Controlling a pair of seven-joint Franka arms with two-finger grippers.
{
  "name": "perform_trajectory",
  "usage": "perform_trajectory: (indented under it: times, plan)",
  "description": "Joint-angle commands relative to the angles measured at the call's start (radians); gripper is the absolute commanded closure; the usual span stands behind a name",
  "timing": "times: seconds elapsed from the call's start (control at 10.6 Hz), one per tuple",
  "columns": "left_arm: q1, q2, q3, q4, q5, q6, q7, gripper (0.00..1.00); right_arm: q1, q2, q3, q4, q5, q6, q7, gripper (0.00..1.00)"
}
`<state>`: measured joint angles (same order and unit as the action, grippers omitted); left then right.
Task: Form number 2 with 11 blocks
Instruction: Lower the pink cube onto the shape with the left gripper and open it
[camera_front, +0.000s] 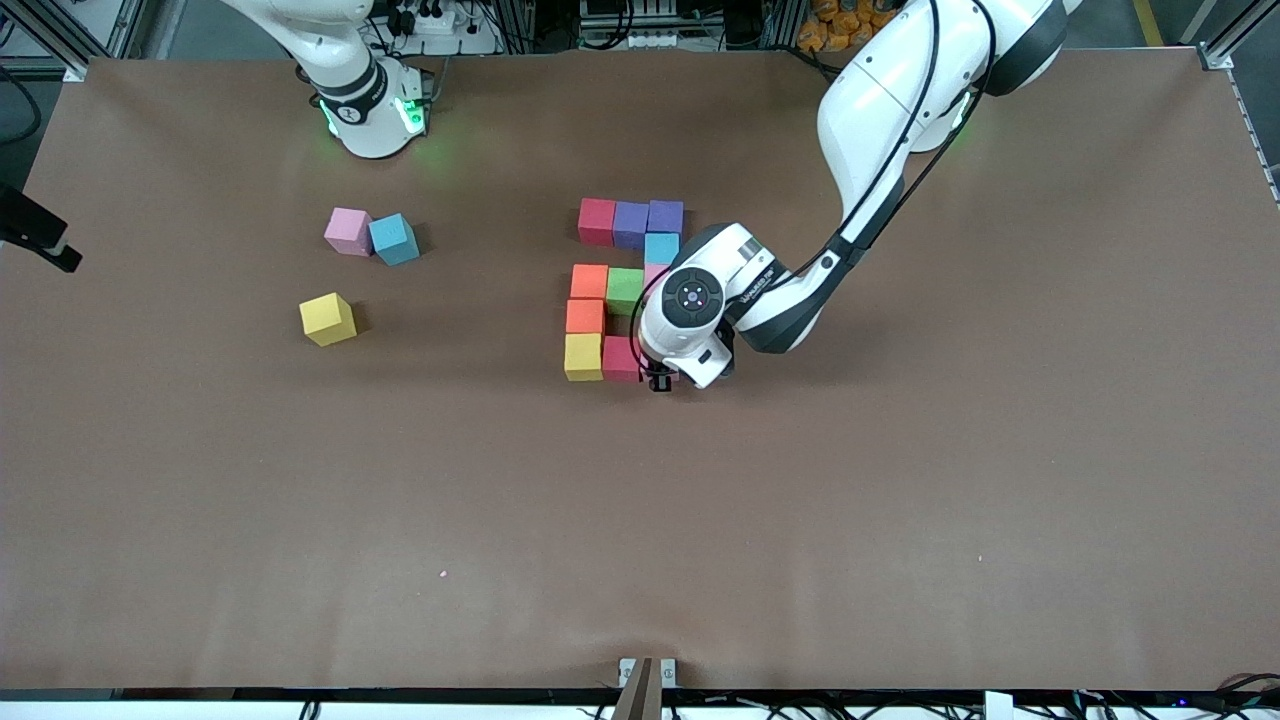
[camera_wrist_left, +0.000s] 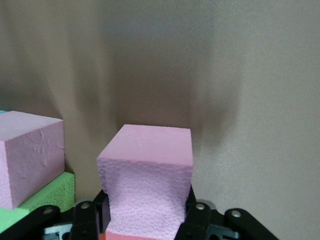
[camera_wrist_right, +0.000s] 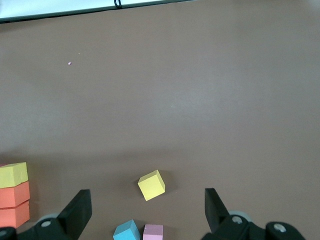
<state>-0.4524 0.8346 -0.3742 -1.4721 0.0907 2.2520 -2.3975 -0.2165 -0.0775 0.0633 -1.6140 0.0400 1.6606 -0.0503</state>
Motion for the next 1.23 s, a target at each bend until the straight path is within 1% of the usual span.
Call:
perform_trajectory:
  times: [0.0, 0.76, 1.14]
  plan:
    - [-0.015, 0.005, 0.014, 0.003, -0.020, 0.009, -0.017, 0.45, -0.029, -0.001, 0.009, 0.020, 0.018, -0.019, 0.006, 0.00]
    - [-0.022, 0.006, 0.015, 0.010, -0.022, 0.011, -0.019, 0.45, -0.026, -0.001, 0.010, 0.020, 0.020, -0.019, 0.010, 0.00]
    - [-0.023, 0.009, 0.015, 0.012, -0.019, 0.024, -0.016, 0.42, -0.024, 0.001, 0.012, 0.019, 0.020, -0.021, 0.007, 0.00]
